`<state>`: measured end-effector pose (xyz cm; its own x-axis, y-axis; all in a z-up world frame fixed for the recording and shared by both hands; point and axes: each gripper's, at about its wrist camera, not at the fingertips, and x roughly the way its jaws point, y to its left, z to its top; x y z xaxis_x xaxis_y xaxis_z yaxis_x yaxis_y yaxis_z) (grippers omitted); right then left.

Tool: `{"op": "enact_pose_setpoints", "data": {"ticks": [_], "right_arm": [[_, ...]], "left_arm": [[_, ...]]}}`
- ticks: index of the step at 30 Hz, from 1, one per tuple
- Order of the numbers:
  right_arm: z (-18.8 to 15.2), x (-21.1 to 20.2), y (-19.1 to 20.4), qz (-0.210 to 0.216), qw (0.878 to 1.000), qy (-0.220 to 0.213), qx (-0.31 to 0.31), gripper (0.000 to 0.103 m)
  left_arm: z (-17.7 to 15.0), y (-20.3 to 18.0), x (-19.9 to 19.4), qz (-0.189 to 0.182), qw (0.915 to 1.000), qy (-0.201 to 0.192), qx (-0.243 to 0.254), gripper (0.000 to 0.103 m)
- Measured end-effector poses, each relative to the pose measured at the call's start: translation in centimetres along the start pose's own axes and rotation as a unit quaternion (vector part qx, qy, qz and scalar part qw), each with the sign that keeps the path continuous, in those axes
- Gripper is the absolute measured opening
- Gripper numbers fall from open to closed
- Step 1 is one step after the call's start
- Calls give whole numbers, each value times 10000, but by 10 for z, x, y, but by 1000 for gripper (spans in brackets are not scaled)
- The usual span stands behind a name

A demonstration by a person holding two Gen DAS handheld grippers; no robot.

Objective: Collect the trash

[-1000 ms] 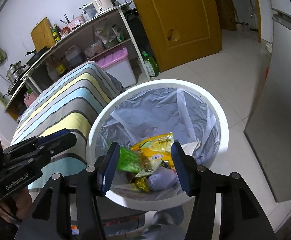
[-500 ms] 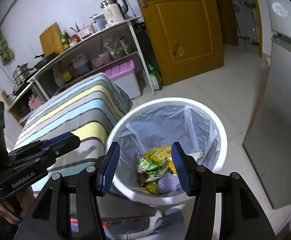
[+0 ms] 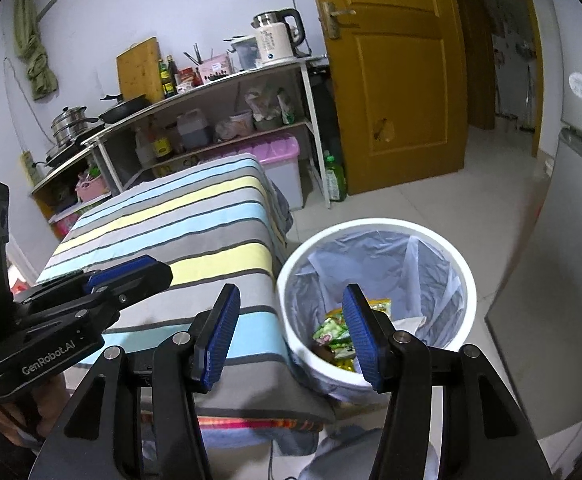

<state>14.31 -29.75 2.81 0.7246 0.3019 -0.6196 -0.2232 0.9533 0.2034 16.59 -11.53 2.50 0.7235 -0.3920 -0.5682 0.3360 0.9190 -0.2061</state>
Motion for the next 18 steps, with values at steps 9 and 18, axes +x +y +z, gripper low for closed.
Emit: {"op": "enact_pose_setpoints", "data": {"ticks": [9, 18], "right_arm": [[-14, -24, 23, -127, 9995, -224, -208, 54], [-31, -46, 42, -136, 9984, -398, -383, 54]], "left_arm": [[-18, 8, -41, 205, 9996, -193, -82, 22], [-37, 5, -75, 482, 9982, -350, 17, 25]]}}
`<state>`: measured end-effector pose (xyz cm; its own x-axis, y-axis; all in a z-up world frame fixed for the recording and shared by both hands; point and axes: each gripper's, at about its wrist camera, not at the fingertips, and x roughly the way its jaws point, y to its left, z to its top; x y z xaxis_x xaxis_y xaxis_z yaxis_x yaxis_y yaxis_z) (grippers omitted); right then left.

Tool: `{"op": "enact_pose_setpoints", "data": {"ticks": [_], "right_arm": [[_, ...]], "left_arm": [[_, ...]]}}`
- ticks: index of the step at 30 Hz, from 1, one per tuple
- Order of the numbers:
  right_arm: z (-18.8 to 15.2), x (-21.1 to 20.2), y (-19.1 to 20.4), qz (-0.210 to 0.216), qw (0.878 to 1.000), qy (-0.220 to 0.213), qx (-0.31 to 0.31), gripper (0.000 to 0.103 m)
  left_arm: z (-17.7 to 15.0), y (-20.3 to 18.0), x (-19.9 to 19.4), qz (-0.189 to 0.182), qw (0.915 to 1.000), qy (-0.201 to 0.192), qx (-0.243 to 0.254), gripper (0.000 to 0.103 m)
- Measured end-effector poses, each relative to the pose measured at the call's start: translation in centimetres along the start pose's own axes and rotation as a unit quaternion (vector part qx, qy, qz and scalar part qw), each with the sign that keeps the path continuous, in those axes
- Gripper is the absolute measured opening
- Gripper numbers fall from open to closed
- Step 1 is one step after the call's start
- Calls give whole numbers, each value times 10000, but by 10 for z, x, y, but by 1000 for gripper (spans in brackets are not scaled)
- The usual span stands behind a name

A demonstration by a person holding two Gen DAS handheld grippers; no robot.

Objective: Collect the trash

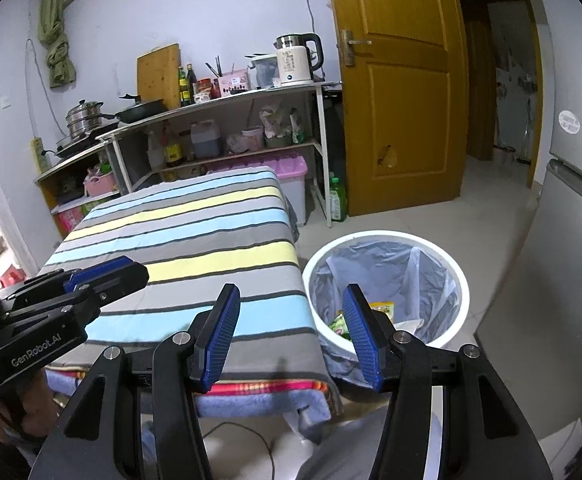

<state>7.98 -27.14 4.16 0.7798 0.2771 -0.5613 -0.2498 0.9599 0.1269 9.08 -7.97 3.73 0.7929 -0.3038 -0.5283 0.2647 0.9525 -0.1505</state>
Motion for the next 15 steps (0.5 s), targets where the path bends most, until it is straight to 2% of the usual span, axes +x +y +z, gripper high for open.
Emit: {"op": "enact_pose_setpoints", "data": {"ticks": [3, 15], "right_arm": [[-6, -5, 3, 15, 10000, -11, -45, 54], [-20, -14, 5, -6, 10000, -39, -82, 54]], "left_arm": [[-6, -1, -8, 44, 10000, -19, 20, 29], [-22, -11, -21, 178, 9997, -24, 136, 29]]}}
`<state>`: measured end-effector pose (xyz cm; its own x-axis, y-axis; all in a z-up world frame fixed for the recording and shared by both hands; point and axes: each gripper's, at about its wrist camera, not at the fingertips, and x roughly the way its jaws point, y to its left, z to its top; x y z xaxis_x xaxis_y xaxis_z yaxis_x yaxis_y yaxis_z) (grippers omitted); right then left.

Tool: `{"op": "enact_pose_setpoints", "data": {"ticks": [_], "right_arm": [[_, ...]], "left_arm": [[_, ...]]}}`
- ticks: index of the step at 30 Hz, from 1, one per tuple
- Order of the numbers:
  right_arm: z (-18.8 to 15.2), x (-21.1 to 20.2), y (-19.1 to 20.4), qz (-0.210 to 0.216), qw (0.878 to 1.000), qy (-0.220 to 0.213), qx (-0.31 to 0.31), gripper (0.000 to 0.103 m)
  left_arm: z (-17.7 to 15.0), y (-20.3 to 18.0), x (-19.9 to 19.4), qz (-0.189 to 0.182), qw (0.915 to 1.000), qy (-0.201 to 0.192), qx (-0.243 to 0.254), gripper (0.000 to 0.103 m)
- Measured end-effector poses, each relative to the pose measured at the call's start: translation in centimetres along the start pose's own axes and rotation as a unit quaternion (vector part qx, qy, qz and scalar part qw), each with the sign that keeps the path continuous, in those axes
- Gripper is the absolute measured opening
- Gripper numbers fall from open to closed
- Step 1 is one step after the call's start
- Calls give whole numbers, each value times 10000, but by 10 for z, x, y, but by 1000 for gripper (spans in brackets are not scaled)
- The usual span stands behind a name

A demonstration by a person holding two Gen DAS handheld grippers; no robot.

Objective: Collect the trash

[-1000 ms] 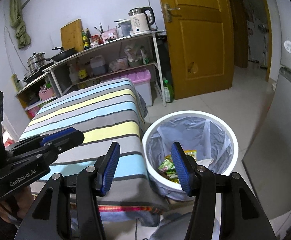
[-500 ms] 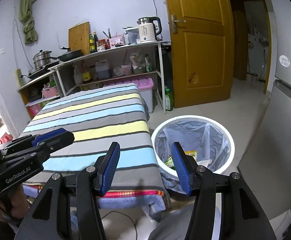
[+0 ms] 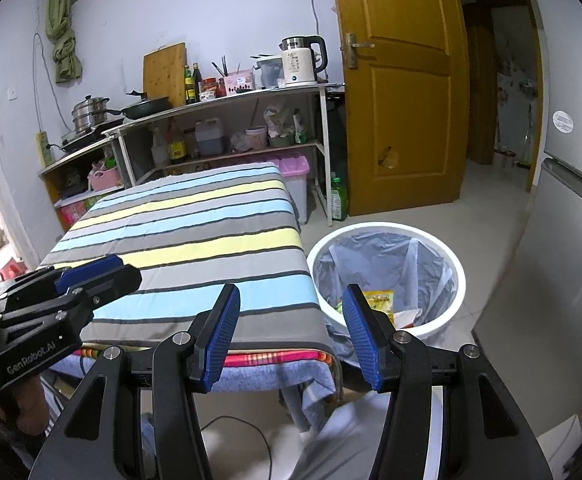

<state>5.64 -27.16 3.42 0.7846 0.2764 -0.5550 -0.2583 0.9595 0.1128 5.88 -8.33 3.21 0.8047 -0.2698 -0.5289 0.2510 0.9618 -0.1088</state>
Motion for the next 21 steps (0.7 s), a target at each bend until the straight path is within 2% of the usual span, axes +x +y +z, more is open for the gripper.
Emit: {"op": "enact_pose_setpoints", "data": {"ticks": [21], "right_arm": [[-2, 3, -1, -10, 10000, -3, 13, 54]], "left_arm": [[-5, 7, 3, 226, 9996, 69, -155, 29]]}}
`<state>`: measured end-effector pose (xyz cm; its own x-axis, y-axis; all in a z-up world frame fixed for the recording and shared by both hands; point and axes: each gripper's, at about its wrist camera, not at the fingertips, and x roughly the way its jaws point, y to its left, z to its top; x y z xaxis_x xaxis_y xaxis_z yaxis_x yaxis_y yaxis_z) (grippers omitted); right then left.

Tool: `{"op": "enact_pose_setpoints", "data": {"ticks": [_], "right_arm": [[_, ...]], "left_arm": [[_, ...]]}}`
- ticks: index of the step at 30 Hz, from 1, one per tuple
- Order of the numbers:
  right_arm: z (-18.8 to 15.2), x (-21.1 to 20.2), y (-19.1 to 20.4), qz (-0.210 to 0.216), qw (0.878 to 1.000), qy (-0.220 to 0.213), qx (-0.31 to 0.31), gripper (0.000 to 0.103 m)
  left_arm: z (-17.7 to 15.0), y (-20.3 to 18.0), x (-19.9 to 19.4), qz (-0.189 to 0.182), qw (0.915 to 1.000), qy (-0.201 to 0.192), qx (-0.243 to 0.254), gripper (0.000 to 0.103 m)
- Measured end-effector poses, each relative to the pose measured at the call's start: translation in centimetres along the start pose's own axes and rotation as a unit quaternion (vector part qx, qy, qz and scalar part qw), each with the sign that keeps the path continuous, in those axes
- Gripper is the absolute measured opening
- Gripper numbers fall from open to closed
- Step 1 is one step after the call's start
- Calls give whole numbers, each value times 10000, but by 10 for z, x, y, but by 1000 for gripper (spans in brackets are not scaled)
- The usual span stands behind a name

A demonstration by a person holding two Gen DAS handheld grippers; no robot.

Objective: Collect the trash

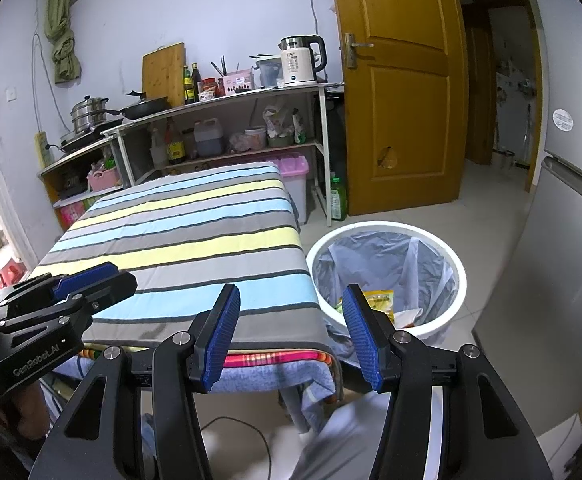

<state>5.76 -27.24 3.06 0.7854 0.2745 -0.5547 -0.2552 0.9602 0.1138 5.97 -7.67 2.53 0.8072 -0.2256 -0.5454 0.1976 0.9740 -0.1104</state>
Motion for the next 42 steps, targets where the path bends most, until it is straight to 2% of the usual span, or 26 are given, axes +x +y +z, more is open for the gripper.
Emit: {"op": "enact_pose_setpoints", "data": {"ticks": [13, 42], "right_arm": [[-3, 3, 3, 12, 10000, 20, -20, 54], [-9, 6, 6, 21, 10000, 52, -35, 54]], "left_arm": [[-2, 2, 1, -3, 10000, -11, -58, 29], [-6, -1, 1, 245, 9997, -62, -21, 29]]}}
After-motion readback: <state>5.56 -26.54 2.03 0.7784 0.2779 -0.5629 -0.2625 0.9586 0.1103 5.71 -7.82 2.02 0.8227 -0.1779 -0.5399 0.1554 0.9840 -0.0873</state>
